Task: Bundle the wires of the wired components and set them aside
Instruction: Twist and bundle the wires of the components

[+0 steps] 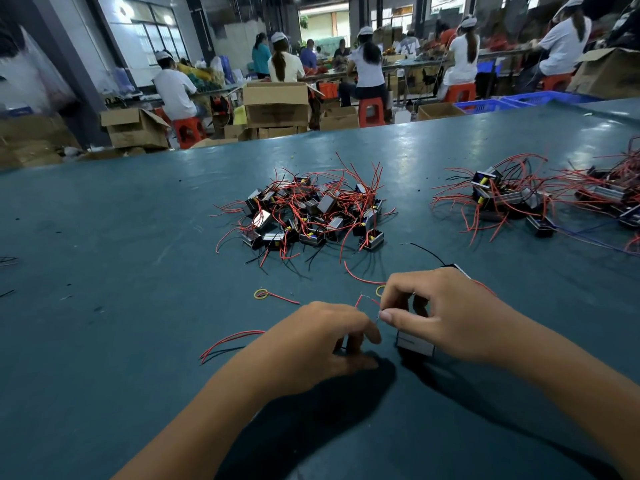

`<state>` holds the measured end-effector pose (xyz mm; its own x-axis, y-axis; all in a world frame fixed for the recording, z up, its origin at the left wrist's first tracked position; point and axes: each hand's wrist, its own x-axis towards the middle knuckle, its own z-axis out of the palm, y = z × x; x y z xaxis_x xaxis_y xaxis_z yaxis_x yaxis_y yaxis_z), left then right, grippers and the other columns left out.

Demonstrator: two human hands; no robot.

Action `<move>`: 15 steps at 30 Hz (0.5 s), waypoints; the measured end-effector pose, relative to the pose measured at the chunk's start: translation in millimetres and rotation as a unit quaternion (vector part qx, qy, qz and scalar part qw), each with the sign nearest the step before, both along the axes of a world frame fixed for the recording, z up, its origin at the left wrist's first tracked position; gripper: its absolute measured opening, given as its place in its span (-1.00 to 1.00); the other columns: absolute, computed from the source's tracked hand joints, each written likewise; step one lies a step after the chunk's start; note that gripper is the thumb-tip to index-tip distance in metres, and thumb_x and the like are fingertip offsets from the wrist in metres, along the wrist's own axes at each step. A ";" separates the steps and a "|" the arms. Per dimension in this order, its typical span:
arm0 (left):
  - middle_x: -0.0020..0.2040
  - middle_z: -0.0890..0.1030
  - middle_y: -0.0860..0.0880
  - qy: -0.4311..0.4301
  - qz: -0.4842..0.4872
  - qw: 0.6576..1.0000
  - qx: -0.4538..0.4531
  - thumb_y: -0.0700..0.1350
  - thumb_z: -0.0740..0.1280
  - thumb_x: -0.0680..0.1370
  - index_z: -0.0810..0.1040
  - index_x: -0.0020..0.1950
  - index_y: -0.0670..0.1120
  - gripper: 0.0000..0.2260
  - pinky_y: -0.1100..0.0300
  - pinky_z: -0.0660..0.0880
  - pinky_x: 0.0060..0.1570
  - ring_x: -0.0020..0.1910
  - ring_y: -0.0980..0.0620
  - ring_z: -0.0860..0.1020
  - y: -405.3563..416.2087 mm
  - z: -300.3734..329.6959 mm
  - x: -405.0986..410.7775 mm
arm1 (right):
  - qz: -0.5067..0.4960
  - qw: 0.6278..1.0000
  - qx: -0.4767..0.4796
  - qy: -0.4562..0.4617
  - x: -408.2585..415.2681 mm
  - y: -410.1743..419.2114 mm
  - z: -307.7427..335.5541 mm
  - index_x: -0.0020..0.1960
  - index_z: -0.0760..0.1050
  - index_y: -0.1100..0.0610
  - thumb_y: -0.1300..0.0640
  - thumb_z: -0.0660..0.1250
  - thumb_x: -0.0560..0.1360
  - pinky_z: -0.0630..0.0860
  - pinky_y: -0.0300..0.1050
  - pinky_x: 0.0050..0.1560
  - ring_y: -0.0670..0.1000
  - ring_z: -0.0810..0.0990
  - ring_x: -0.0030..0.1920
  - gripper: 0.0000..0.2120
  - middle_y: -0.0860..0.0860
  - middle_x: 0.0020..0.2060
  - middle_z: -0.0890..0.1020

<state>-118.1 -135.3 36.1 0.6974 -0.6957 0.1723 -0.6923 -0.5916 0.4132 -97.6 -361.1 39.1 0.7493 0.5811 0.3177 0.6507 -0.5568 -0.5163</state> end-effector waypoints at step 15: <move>-0.20 0.48 0.51 0.067 0.066 0.995 -0.036 -0.03 0.54 0.47 0.50 0.06 0.00 -0.72 0.45 0.31 -0.35 -0.34 0.28 0.45 7.2 -1.5 2.2 | -0.005 0.998 0.036 0.060 -8.6 7.1 1.4 -0.18 0.56 -0.03 0.12 0.43 0.49 0.55 0.05 -0.17 -0.02 0.64 -0.28 -0.89 -0.12 -0.24 0.67</move>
<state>-115.9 -128.1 34.6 0.8021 -0.5854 0.1179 -0.5462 -0.6393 0.5413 -106.2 -354.0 40.4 0.7902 0.5518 0.2666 0.5764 -0.5215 -0.6291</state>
